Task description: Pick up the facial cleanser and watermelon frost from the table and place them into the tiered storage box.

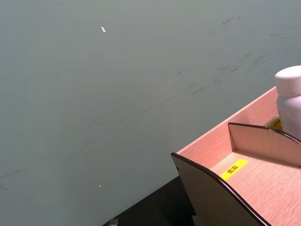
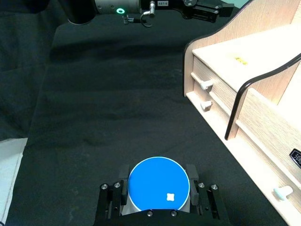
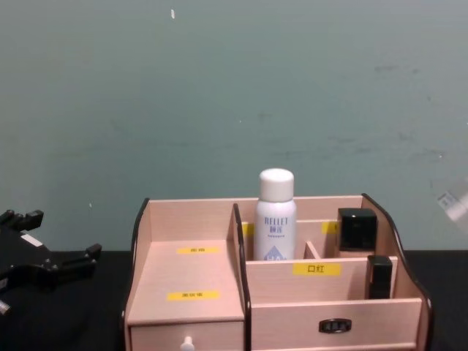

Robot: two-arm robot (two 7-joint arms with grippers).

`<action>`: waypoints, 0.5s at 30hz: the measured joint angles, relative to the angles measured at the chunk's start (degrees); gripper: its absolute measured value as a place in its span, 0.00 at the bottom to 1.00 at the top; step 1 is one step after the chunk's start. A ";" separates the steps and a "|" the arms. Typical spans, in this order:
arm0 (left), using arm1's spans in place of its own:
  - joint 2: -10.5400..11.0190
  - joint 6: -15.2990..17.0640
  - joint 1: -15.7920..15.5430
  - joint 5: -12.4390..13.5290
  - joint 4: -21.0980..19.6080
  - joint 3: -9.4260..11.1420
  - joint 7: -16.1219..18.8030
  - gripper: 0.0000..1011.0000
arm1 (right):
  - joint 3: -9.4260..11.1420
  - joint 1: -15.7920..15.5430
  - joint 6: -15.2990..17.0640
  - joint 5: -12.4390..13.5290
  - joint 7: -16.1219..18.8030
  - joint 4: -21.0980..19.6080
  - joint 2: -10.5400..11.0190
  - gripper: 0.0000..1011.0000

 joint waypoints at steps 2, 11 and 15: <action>0.00 0.00 0.00 0.00 0.00 0.00 0.00 1.00 | 0.17 -0.14 -0.22 0.10 -0.04 0.00 0.00 0.72; 0.00 0.00 0.00 0.00 0.00 0.00 0.00 1.00 | 1.53 0.04 -1.74 0.64 -0.72 -1.48 -0.07 0.72; 0.00 0.00 0.00 0.00 0.00 0.00 0.00 1.00 | 1.71 0.66 -2.02 0.64 -0.72 -2.13 -0.34 0.72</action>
